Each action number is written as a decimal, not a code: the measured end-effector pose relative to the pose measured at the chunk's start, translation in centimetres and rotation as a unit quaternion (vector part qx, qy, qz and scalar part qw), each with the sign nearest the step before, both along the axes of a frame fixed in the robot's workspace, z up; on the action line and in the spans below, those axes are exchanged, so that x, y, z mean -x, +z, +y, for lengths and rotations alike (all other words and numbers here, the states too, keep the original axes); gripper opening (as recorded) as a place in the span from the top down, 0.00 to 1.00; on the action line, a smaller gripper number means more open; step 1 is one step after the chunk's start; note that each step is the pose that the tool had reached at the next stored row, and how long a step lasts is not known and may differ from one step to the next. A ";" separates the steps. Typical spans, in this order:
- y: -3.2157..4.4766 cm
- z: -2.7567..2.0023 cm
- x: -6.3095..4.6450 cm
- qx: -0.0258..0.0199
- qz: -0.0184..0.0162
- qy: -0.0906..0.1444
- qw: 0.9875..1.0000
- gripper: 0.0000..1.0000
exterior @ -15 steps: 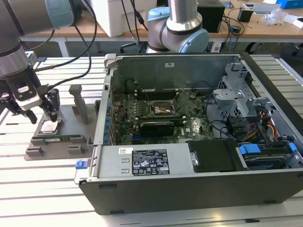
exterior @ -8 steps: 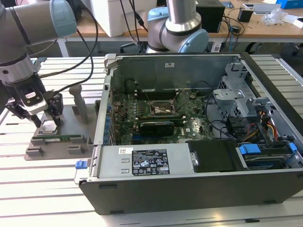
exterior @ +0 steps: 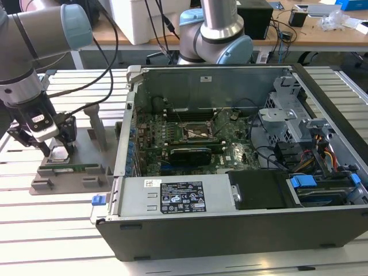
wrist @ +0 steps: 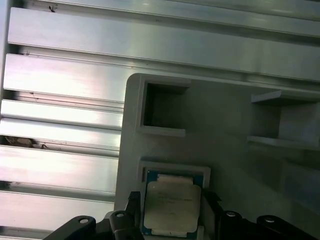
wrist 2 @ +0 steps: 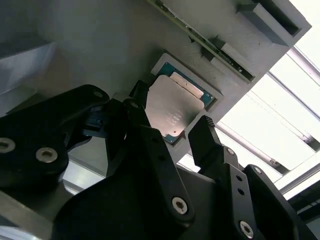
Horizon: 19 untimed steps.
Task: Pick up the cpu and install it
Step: 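Pick up the cpu and move it towards the insertion slot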
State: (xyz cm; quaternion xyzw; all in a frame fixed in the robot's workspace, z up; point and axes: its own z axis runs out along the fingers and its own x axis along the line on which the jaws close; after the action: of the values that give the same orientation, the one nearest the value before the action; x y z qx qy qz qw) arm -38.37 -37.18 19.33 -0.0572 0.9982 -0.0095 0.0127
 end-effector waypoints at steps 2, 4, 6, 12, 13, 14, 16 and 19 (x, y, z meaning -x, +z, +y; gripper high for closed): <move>-0.25 0.00 0.0 0.000 0.000 0.000 1.000 0.40; -0.36 0.00 0.0 0.000 0.000 0.000 1.000 0.40; -0.47 0.01 0.0 0.000 0.000 0.000 1.000 0.40; -0.59 -0.01 -0.2 0.000 0.000 0.000 1.000 0.40; -0.59 0.00 -0.2 0.000 0.000 0.000 1.000 0.40; -0.59 -0.01 -0.2 0.000 0.000 0.000 1.000 0.40; -0.59 -0.01 -0.2 0.000 0.000 0.000 1.000 0.40; -0.59 -0.01 -0.2 0.000 0.000 0.000 1.000 0.45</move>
State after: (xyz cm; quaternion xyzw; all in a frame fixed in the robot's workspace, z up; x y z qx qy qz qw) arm -38.17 -37.18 18.74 -0.0573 0.9982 -0.0095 0.0127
